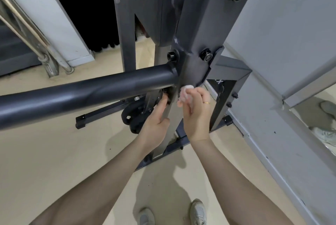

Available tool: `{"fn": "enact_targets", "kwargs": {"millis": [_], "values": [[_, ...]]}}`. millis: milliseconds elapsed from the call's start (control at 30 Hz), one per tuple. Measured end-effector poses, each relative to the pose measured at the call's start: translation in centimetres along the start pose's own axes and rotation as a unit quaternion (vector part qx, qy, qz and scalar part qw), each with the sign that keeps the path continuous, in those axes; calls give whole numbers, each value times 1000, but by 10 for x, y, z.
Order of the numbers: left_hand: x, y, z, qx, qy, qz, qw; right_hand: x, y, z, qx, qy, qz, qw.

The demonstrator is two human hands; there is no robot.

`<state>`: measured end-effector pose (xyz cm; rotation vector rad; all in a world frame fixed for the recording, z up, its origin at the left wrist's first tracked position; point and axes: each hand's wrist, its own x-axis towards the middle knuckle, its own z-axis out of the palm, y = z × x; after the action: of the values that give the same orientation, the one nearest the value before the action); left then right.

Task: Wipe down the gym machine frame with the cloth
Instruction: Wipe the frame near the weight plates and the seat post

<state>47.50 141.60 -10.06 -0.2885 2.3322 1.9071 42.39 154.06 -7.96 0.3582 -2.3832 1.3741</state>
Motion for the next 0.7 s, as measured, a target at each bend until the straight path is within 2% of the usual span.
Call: {"fn": "enact_targets", "kwargs": {"millis": [67,200,300,367,467,567,700], "values": [[0,1,-6,14,-33,9,999,-10,-6,2,5,-11,24,1000],[0,2,-16,78,-30,32,996,21,-13,-4,61,125,38,989],[5,-12,-18,153,-46,100,982,10,-6,10,31,136,17,990],[12,-27,-16,207,-45,171,962,-10,9,21,-13,102,-32,994],[28,-49,-11,239,5,267,934,-15,28,23,-42,81,-122,988],[48,-69,-3,230,53,348,907,17,33,20,7,135,-233,963],[76,-98,8,204,130,453,858,25,64,44,-2,209,-324,923]]}}
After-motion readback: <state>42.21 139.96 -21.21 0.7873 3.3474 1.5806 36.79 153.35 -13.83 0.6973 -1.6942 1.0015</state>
